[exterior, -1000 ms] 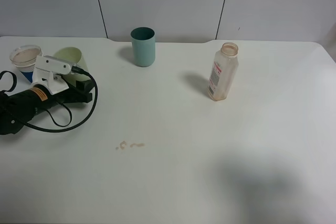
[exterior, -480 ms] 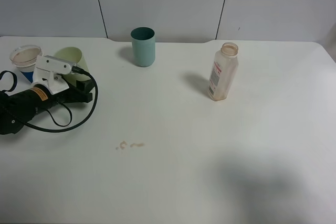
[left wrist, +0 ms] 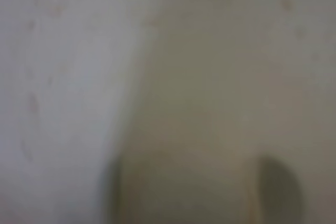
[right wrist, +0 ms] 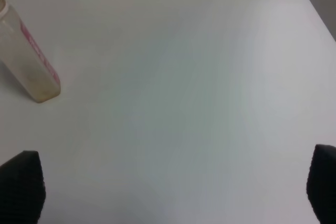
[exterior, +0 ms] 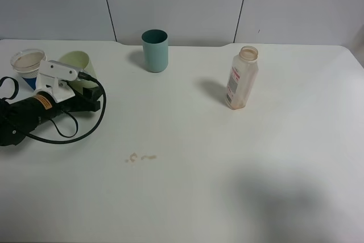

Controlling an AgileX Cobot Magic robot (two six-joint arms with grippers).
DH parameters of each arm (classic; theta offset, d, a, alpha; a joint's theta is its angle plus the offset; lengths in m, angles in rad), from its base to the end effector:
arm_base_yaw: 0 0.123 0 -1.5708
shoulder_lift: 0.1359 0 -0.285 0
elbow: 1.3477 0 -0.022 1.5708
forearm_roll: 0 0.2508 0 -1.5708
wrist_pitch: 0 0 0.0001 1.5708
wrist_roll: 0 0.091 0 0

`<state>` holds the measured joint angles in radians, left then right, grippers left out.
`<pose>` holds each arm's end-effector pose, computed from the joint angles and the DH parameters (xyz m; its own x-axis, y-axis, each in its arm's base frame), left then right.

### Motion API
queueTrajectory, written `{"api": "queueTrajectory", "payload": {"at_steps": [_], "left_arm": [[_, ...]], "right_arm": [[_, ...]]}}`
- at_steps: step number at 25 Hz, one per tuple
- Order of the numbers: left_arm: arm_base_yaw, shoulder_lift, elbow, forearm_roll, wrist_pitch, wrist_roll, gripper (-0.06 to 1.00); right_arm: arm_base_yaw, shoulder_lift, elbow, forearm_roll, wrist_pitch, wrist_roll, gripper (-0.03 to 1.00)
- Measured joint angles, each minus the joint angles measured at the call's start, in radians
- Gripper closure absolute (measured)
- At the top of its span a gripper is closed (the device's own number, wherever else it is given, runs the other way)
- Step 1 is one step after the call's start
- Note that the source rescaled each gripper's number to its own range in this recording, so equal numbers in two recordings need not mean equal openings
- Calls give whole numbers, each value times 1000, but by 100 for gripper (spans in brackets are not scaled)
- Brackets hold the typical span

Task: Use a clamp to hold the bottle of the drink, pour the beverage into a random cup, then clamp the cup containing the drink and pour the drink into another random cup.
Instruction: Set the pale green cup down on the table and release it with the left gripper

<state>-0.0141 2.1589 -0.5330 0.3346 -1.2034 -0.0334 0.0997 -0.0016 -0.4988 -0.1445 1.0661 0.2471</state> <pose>0.2996 -0.0321 0.0564 -0.3187 0.0908 -0.9435 0.3311 0.9434 -0.0210 -0.0045 -0.0120 0.2772 -0.4449 0.1309 -0.8860 0.0926 0.9907 0.0999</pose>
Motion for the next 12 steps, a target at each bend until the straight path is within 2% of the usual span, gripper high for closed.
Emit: {"api": "queueTrajectory", "payload": {"at_steps": [12], "left_arm": [[0, 0, 0, 0, 0, 0, 93]], "right_arm": [[0, 0, 0, 0, 0, 0, -3]]}}
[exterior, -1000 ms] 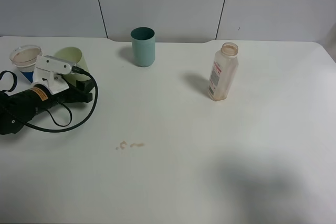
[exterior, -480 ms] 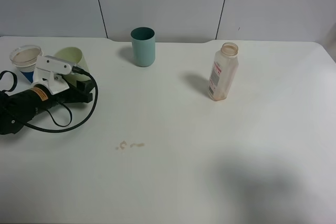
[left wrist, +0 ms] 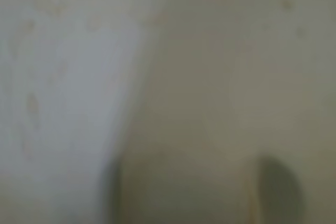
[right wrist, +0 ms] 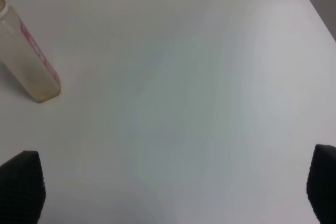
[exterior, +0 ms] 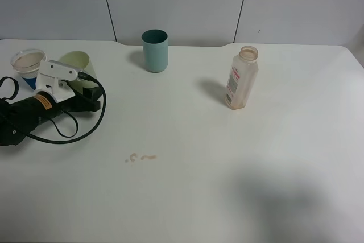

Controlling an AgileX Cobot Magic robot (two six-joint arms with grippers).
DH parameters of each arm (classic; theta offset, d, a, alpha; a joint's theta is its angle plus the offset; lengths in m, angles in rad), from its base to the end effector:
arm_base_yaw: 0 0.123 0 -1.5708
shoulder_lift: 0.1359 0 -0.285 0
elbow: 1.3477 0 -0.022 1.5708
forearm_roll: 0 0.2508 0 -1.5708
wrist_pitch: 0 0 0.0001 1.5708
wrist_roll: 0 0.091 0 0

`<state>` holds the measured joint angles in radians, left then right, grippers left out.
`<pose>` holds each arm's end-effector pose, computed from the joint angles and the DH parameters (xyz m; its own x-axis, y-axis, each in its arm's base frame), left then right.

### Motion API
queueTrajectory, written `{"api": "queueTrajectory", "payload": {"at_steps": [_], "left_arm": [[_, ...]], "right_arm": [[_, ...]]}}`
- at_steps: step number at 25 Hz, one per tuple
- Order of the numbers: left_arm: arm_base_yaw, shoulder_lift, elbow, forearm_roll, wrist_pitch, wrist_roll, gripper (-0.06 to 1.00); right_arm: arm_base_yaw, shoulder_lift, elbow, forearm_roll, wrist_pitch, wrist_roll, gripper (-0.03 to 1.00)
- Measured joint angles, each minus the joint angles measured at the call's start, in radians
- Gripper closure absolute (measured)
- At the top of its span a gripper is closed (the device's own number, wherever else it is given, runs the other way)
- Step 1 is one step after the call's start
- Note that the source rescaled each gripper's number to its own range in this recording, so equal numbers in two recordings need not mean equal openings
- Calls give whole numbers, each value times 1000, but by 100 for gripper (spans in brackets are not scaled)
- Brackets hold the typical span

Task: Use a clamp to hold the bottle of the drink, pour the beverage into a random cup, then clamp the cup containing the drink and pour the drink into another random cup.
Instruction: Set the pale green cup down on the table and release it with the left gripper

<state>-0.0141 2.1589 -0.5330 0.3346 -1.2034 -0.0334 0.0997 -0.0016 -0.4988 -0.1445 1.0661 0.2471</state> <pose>0.2996 -0.0321 0.0564 -0.3187 0.0908 -0.9435 0.3311 0.9434 -0.0210 -0.0045 -0.0120 0.2772 -0.4449 0.1309 -0.8860 0.0926 0.9907 0.0999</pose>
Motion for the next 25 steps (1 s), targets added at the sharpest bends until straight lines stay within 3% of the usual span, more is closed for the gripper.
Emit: {"api": "queueTrajectory", "payload": {"at_steps": [12, 13, 16, 19, 25], "left_arm": [[0, 0, 0, -1, 0, -49, 83], [0, 0, 0, -1, 0, -51, 78], [0, 0, 0, -6, 0, -103, 45], [0, 0, 0, -30, -1, -191, 21], [-14, -4, 2, -49, -1, -235, 13]], "right_arm": [[0, 0, 0, 0, 0, 0, -3], [0, 0, 0, 0, 0, 0, -3], [0, 0, 0, 0, 0, 0, -3], [0, 0, 0, 0, 0, 0, -3], [0, 0, 0, 0, 0, 0, -3]]}}
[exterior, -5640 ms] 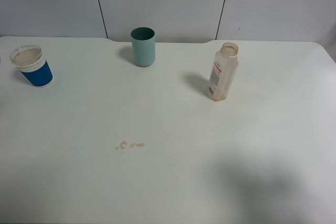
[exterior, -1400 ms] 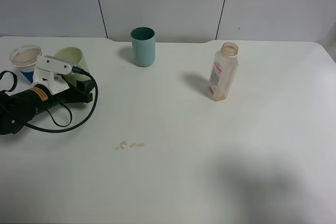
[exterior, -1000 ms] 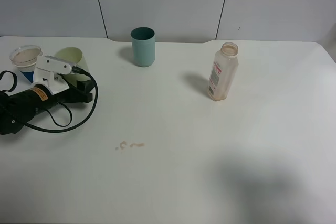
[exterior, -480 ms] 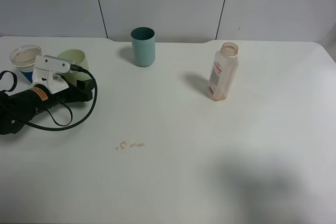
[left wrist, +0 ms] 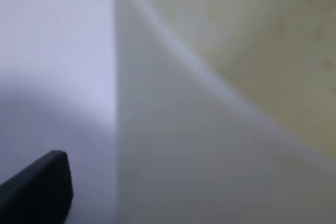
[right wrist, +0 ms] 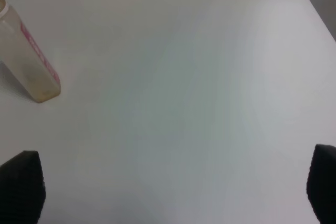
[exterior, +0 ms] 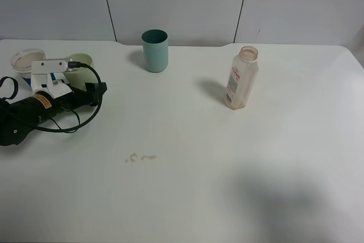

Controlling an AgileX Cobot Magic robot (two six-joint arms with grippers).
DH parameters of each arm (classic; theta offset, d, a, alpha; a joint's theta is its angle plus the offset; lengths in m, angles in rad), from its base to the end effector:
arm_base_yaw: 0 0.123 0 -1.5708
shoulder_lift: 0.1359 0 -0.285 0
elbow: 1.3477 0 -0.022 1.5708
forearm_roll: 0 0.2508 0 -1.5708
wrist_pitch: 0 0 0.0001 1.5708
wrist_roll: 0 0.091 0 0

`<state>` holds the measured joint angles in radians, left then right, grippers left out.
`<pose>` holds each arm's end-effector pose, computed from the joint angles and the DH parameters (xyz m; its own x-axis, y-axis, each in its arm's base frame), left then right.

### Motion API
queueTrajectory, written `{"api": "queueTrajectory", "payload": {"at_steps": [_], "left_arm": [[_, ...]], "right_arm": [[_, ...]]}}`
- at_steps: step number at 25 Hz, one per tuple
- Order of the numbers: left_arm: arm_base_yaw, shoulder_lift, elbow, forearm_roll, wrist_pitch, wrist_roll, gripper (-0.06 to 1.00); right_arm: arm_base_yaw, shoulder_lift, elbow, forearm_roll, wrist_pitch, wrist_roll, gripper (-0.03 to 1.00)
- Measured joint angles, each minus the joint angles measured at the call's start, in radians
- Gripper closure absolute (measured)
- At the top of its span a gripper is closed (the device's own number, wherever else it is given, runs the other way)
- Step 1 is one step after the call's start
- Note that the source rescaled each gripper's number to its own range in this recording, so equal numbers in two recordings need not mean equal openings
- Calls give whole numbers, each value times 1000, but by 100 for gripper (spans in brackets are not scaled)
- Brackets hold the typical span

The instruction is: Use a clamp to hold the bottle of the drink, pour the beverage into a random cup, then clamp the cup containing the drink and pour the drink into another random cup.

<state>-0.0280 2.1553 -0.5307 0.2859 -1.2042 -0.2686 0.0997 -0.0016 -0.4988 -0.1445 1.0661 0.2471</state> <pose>0.3001 -0.0324 0.0573 -0.3804 -0.1466 -0.9131 0.2154 0.9462 -0.2416 -0.0045 -0.0120 0.2772 -0.4449 0.1309 -0.8860 0.0926 0.9907 0.0999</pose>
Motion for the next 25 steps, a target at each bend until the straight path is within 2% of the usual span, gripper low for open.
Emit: {"api": "queueTrajectory", "payload": {"at_steps": [8, 19, 25], "left_arm": [[-27, -71, 35, -48, 0, 5, 12], [-27, -200, 80, -59, 1, 22, 11], [-27, -300, 82, -59, 38, 22, -1]], "right_arm": [[0, 0, 0, 0, 0, 0, -3], [0, 0, 0, 0, 0, 0, -3], [0, 0, 0, 0, 0, 0, -3]]}}
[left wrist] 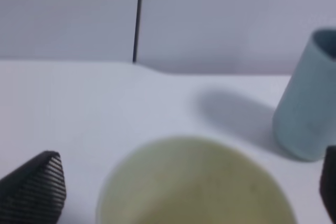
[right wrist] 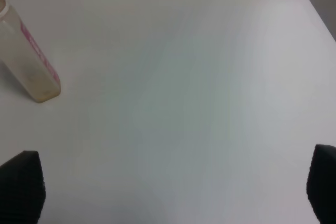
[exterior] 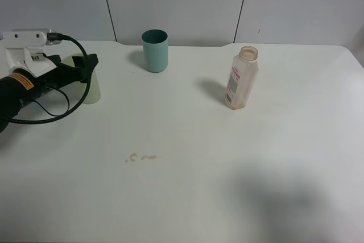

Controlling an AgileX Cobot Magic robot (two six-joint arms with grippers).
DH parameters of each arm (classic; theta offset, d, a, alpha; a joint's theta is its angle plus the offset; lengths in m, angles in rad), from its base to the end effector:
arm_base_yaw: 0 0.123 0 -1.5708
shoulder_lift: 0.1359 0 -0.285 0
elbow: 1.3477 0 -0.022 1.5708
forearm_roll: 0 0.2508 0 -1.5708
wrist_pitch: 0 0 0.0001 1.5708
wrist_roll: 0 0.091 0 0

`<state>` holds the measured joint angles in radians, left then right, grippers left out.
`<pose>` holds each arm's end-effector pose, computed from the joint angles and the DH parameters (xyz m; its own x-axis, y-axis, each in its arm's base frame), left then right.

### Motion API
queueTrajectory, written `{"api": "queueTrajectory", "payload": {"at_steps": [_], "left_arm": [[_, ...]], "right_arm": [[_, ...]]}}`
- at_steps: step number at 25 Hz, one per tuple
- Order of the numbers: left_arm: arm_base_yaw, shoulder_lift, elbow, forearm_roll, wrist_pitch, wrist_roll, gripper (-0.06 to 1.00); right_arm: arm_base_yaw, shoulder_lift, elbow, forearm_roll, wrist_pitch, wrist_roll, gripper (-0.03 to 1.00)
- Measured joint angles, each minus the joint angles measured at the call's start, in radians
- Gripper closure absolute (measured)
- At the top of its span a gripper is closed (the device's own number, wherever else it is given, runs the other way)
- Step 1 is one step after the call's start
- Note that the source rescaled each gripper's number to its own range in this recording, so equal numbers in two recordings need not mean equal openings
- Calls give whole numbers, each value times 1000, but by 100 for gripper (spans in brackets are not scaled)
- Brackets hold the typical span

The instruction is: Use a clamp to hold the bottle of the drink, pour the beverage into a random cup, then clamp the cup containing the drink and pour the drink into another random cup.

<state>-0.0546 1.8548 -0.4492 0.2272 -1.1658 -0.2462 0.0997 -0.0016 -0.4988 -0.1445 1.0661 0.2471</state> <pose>0.2865 -0.0345 0.1314 -0.1991 -0.1407 -0.9698 0.2294 0.9555 -0.1857 -0.0045 -0.0120 0.2772 -0.4449 0.1309 -0.8860 0.0926 0.9907 0.0999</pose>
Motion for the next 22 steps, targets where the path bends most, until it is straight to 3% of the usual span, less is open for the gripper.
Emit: {"api": "queueTrajectory", "payload": {"at_steps": [7, 15, 22], "left_arm": [[15, -185, 2, 1, 108, 1, -2], [59, -432, 5, 28, 324, 31, -2], [65, -742, 5, 31, 650, 33, -2]], "right_arm": [[0, 0, 0, 0, 0, 0, -3], [0, 0, 0, 0, 0, 0, -3], [0, 0, 0, 0, 0, 0, -3]]}}
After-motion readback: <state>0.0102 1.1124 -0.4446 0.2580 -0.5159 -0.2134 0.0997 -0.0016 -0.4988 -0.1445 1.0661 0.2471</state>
